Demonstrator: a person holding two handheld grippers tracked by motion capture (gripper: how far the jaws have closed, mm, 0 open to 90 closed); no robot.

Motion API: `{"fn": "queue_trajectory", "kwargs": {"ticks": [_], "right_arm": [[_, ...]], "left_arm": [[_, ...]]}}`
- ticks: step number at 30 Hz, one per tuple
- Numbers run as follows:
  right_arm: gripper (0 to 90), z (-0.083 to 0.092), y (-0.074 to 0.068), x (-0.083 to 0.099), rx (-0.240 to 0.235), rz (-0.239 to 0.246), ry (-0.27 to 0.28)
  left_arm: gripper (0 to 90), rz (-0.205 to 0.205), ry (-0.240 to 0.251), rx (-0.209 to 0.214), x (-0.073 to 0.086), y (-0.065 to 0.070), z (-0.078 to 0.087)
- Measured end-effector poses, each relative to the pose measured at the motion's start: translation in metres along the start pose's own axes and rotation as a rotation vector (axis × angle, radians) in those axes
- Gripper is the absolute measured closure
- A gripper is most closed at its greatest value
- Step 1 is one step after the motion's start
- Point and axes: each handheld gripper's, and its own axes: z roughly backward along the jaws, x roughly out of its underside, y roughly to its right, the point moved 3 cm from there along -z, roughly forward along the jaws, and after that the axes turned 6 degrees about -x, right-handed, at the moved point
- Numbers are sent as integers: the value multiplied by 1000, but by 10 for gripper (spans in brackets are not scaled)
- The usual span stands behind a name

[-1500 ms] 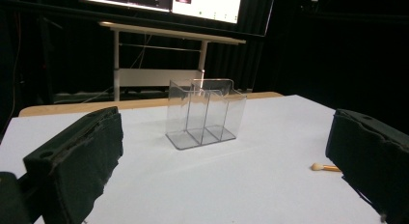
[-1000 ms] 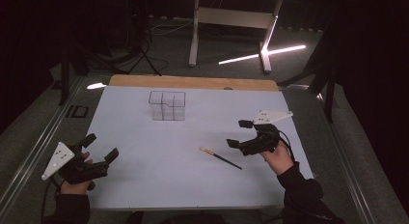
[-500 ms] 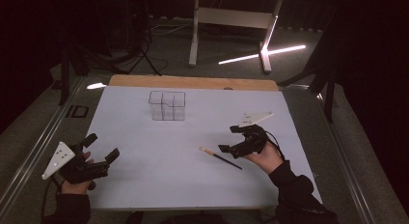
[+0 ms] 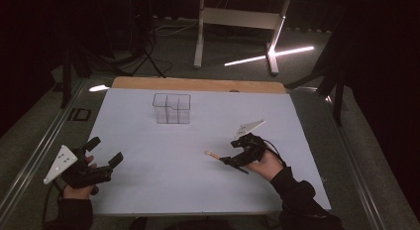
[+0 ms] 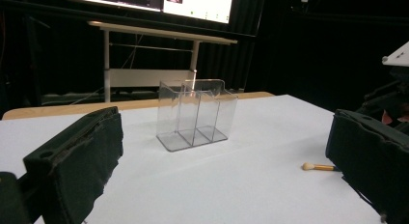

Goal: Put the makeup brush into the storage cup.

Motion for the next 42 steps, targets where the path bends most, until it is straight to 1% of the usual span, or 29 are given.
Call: {"fn": "queue_trajectory", "kwargs": {"ticks": [4,5,7,9,11,13,14,15,17,18,20,23,28,32,37,39,41,42], "right_arm": [[285,-5,2,1,9,-11,-29],[323,-5,2,2,9,-10,-34],[386,-6,3,4,38,-10,-42],[411,-8,3,5,38,-12,-65],[437,-9,3,7,47,-14,-84],[489,-10,4,9,49,-20,-108],[515,-11,5,10,52,-31,-121],[532,-12,5,11,45,-33,-137],[559,-14,5,13,50,-38,-174],[563,-15,6,15,49,-34,-190],[583,-17,6,17,52,-41,-219],[614,-18,8,19,56,-36,-247],[656,-23,9,21,79,-22,-321],[677,-27,11,23,89,-24,-363],[714,-31,11,24,98,-14,-406],[730,-32,11,25,93,-7,-423],[751,-33,9,26,98,8,-443],[770,-33,9,26,103,8,-446]], "left_arm": [[0,0,0,1,0,0,0],[0,-2,-2,2,0,0,0],[0,-2,-2,3,0,0,0],[0,-3,-2,2,0,0,0],[0,-2,-3,2,0,0,0],[0,-4,-3,3,0,0,0],[0,-5,-4,3,0,1,0],[0,-6,-5,3,0,1,0],[0,-6,-6,4,0,1,-1],[0,-6,-5,3,1,1,-1],[0,-6,-5,3,0,1,-1],[0,-5,-6,3,1,1,-1],[0,-6,-7,4,1,1,-1],[0,-6,-7,4,1,1,-1],[0,-7,-8,6,1,1,-1],[0,-7,-9,6,1,1,-1],[0,-6,-8,6,1,1,-1],[0,-6,-8,7,1,1,-1]]}}
